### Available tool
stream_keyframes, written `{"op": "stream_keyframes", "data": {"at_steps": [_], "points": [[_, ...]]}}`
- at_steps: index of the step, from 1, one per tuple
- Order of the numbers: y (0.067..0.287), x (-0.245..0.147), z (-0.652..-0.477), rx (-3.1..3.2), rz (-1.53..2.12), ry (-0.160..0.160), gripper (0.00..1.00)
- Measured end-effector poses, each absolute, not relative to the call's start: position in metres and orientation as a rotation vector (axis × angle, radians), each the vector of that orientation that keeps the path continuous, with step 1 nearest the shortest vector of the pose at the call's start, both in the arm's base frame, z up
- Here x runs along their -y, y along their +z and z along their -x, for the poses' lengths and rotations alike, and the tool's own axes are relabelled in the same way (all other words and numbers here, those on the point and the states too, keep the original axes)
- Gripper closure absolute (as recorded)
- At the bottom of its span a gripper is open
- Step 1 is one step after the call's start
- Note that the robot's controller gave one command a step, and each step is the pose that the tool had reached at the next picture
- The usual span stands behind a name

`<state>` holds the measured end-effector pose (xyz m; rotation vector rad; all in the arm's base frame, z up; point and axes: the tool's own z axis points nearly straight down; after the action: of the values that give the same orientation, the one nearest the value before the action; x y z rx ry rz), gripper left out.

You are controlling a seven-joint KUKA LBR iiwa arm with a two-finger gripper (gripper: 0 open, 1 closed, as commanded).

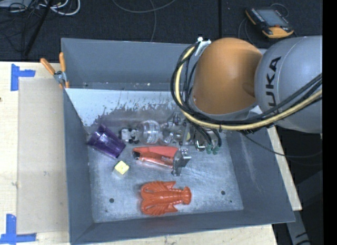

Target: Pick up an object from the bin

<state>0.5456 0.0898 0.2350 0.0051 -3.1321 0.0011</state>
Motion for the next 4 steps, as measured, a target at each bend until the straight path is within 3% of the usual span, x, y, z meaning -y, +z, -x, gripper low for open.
{"op": "stream_keyframes", "data": {"at_steps": [1, 2, 3, 4], "points": [[0.239, -0.089, -0.547, 3.14, -0.001, 0.0, 0.0], [0.069, -0.103, -0.552, 3.125, -0.34, -0.002, 1.0], [0.075, -0.103, -0.558, 3.149, -0.336, -0.005, 0.0], [0.073, -0.103, -0.554, 3.13, -0.333, -0.003, 1.0]]}}
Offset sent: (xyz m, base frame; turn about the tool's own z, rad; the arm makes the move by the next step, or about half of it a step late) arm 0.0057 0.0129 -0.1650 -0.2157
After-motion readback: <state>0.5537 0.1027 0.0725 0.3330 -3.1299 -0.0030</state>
